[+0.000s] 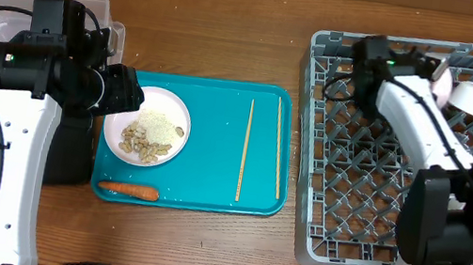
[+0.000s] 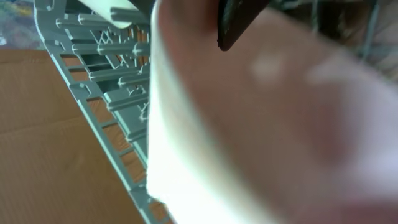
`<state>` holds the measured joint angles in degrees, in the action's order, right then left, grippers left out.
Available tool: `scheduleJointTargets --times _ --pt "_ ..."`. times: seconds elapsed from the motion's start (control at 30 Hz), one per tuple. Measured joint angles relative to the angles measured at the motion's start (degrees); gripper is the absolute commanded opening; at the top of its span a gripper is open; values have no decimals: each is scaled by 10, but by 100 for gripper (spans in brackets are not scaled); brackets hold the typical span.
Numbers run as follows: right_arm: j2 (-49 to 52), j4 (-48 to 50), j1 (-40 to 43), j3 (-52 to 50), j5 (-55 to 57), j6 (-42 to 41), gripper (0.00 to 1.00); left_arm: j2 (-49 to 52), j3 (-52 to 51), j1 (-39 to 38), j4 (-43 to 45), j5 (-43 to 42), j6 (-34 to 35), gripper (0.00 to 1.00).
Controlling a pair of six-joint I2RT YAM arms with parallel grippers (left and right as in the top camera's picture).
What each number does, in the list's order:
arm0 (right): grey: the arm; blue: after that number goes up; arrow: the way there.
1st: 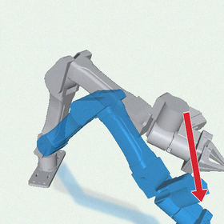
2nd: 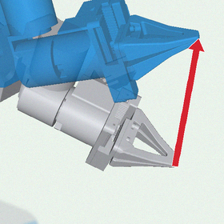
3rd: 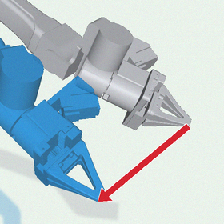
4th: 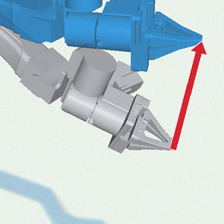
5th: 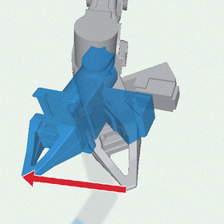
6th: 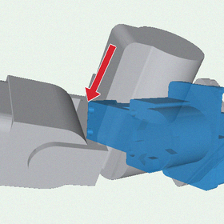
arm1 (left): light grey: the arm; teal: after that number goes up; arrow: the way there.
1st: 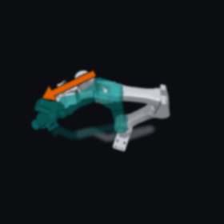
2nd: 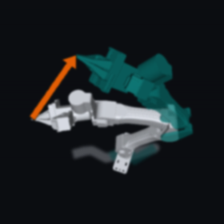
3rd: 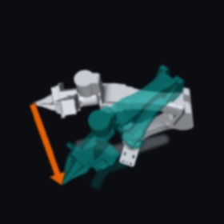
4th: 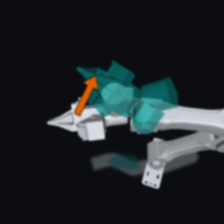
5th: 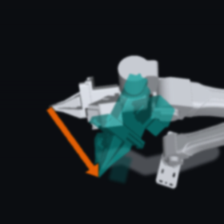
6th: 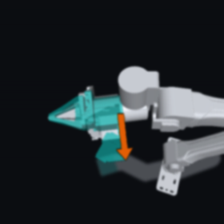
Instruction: Sort waste into correct bins and load items into the dishwasher
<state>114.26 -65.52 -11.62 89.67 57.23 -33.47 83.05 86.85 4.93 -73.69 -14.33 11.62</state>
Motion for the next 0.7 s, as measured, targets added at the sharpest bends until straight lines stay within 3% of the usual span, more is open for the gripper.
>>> scheduleJointTargets --times 0.43,0.67,0.7 --pt "1 -108 -73 -2 -41 -68 41 0 0 0 0 0 0 63" --pt "-33 -109 -71 -1 -117 -73 55 0 0 0 0 0 0 64" --pt "-49 -100 -71 3 -140 -61 61 0 0 0 0 0 0 64"
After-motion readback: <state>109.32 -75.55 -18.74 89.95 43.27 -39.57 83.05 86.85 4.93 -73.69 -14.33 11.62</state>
